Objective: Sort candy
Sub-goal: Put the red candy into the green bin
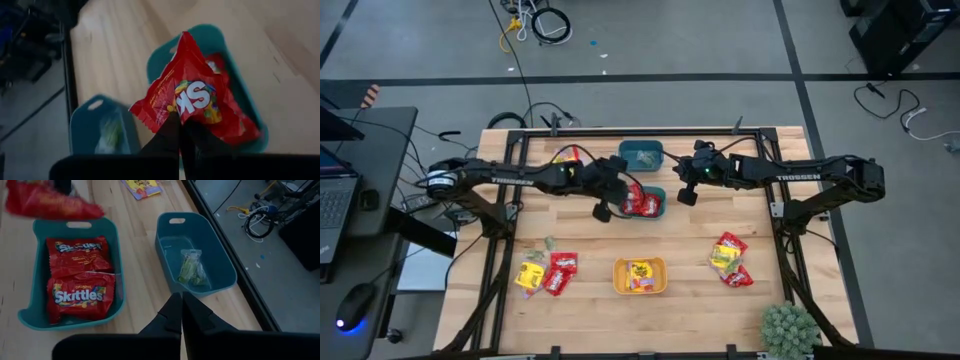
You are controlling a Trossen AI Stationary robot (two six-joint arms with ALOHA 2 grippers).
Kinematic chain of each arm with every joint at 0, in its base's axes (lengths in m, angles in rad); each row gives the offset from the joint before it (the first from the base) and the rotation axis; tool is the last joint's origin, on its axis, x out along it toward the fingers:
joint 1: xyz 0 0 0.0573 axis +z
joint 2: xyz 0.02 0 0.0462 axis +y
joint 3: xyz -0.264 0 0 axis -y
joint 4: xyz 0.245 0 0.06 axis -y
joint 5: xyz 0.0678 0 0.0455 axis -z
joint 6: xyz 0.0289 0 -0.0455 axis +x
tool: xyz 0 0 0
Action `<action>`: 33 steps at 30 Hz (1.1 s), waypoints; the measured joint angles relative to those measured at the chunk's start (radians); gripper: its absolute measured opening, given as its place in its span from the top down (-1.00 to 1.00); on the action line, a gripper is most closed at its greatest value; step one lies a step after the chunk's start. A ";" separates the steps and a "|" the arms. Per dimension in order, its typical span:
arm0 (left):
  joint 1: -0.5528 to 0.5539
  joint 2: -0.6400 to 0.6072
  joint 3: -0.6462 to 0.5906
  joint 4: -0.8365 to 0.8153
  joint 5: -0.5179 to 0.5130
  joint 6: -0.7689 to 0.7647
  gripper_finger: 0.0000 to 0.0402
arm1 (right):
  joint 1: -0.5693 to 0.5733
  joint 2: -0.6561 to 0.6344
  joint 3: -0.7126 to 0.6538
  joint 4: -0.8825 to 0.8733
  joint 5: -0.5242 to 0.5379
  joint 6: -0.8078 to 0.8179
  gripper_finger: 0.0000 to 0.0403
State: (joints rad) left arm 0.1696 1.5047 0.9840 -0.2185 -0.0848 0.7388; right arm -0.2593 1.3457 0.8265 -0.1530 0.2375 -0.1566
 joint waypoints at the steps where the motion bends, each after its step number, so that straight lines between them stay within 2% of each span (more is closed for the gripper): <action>1: -0.004 0.015 0.000 0.017 0.001 0.010 1.00 | 0.000 0.000 0.000 0.000 0.000 -0.001 1.00; 12: -0.029 0.216 0.000 0.249 -0.008 0.174 1.00 | 0.000 0.000 0.000 0.001 0.000 -0.003 0.99; 17: -0.028 0.270 0.000 0.277 -0.014 0.227 1.00 | 0.000 0.000 0.000 0.001 0.000 -0.003 0.99; 21: -0.033 0.284 0.000 0.295 -0.067 0.227 0.96 | 0.000 0.000 0.000 0.001 0.000 -0.003 0.99; 25: -0.042 0.284 0.000 0.298 -0.083 0.227 0.84 | 0.000 0.000 0.000 0.001 0.000 -0.002 1.00; 33: -0.048 0.284 0.000 0.303 -0.109 0.226 0.44 | 0.000 0.000 0.000 0.002 0.000 0.003 0.95</action>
State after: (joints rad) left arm 0.1215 1.7886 0.9836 0.0844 -0.1942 0.9646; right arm -0.2595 1.3457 0.8265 -0.1513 0.2375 -0.1532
